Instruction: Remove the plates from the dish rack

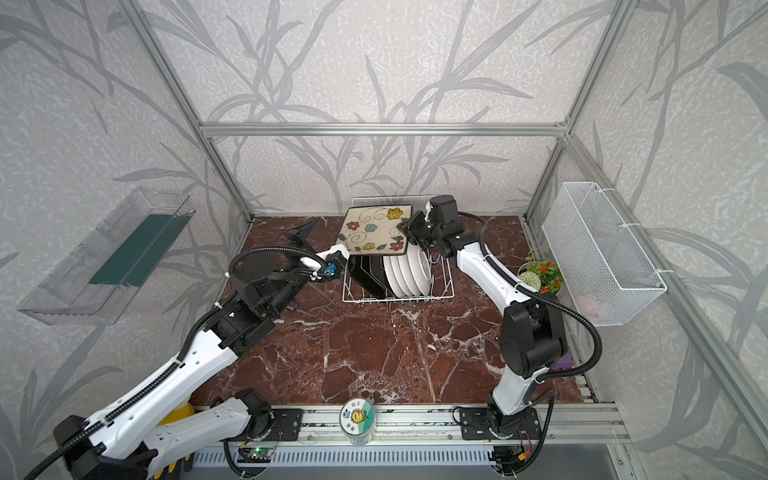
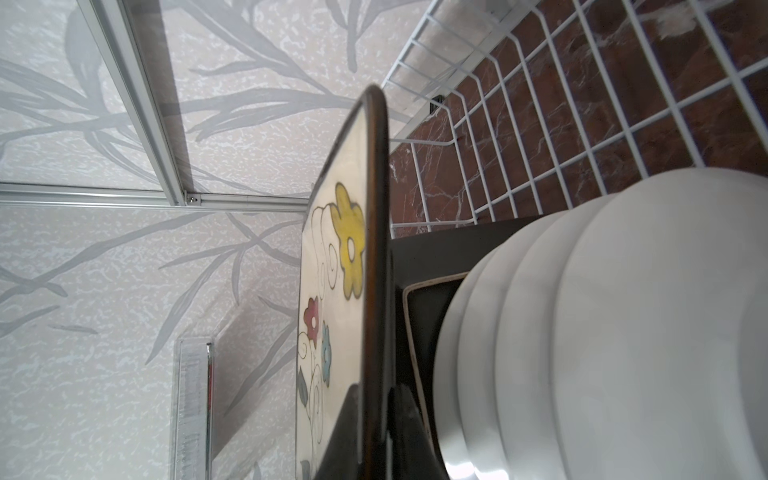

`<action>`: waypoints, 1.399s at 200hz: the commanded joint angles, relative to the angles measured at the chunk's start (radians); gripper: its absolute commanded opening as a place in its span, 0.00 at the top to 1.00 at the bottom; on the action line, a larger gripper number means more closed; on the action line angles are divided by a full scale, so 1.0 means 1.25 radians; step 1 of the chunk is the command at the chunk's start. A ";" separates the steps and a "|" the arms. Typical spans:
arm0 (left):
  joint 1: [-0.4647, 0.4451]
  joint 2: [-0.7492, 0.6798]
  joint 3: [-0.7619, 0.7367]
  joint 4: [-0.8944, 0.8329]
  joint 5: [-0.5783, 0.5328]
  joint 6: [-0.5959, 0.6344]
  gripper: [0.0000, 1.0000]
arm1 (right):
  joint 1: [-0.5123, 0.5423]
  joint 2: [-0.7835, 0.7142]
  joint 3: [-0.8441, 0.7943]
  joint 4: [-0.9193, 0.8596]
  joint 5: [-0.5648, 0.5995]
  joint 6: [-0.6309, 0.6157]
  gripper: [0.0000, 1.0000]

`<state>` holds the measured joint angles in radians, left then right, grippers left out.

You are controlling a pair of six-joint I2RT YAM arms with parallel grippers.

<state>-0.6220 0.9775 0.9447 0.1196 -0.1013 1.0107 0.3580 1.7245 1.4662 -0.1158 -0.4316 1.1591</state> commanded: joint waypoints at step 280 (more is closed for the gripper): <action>0.407 0.359 0.475 -0.503 0.804 -1.078 0.01 | -0.054 -0.163 -0.110 0.494 -0.215 -0.108 1.00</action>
<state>-0.1150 1.3842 1.5242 -0.5304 0.7399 -0.2153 0.2943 1.6272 1.3113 0.2222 -0.6334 1.0134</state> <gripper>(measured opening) 0.993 0.127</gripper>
